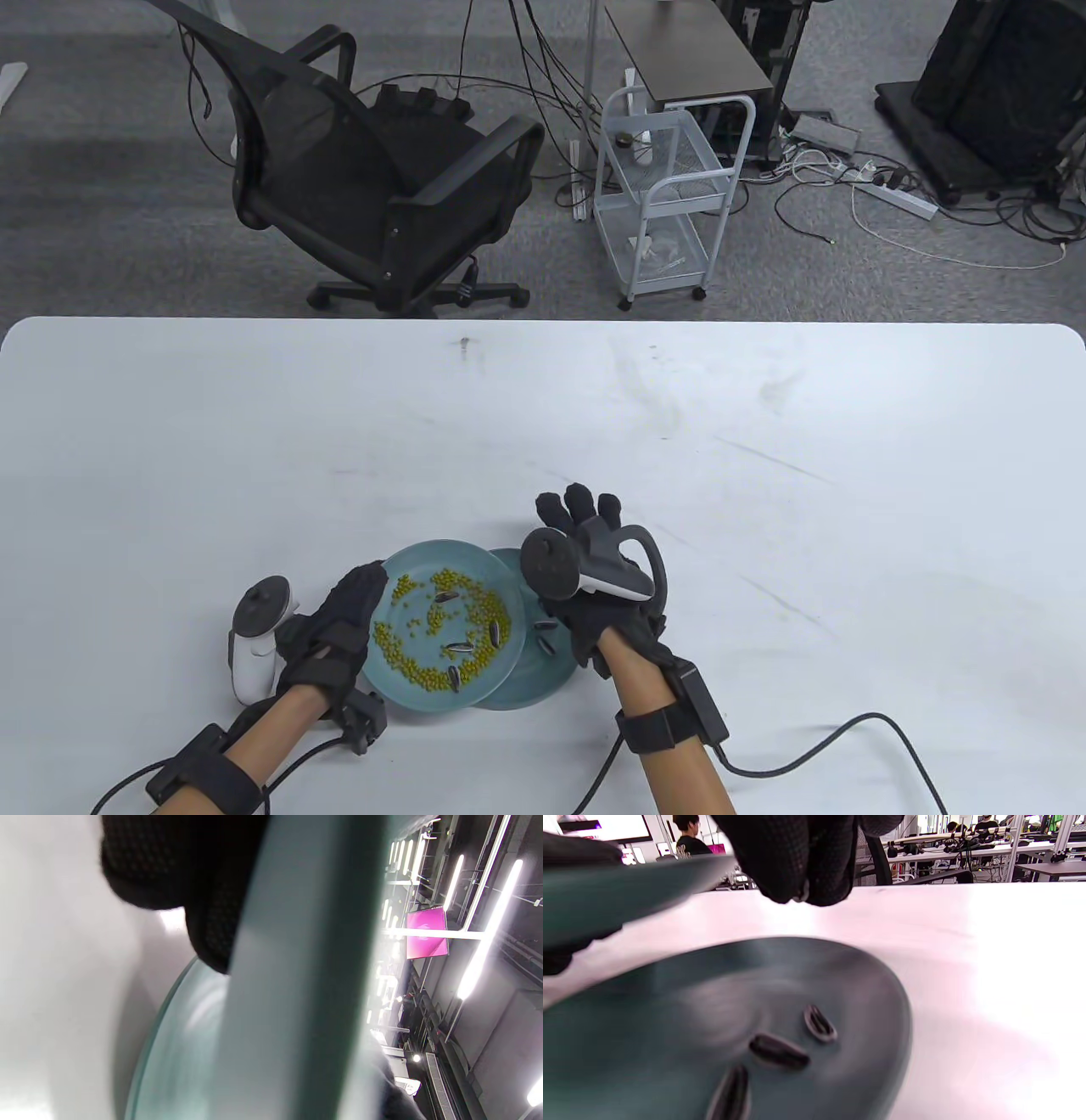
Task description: Pick sunflower seeds with hand pinch into plate
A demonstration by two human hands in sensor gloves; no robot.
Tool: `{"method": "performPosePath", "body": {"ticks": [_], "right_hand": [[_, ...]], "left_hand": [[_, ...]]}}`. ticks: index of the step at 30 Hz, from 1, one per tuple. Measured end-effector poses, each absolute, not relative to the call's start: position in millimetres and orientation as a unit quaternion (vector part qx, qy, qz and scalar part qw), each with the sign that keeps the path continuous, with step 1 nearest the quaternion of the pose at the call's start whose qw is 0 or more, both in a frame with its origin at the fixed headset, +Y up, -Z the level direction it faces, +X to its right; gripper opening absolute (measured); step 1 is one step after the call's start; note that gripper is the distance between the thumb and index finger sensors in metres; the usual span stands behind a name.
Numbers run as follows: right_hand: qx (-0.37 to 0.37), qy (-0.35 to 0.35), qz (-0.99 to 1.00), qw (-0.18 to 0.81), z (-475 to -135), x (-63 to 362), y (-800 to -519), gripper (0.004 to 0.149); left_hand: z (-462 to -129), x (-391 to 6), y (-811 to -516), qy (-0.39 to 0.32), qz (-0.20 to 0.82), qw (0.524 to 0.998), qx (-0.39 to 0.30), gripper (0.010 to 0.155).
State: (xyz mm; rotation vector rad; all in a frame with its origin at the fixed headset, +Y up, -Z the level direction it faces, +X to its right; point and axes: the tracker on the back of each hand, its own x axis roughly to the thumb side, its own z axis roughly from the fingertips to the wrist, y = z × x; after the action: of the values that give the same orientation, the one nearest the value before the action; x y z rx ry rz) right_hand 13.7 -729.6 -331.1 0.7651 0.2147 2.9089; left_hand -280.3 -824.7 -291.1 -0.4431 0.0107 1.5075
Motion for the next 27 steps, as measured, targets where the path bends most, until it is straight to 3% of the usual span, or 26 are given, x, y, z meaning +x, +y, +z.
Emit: {"method": "performPosePath", "body": {"ticks": [7,27], "right_hand": [[0.252,0.086,0.963,0.037,-329.9,9.7,-749.3,0.036],[0.232,0.066,0.968,0.069,-328.5,20.6,-739.3,0.039]], "left_hand": [[-291.1,-280.4,-824.4,0.005,0.681,0.704,-0.202,0.05],[-288.6,-276.8,-823.4,0.003,0.683,0.699,-0.211,0.05]]}}
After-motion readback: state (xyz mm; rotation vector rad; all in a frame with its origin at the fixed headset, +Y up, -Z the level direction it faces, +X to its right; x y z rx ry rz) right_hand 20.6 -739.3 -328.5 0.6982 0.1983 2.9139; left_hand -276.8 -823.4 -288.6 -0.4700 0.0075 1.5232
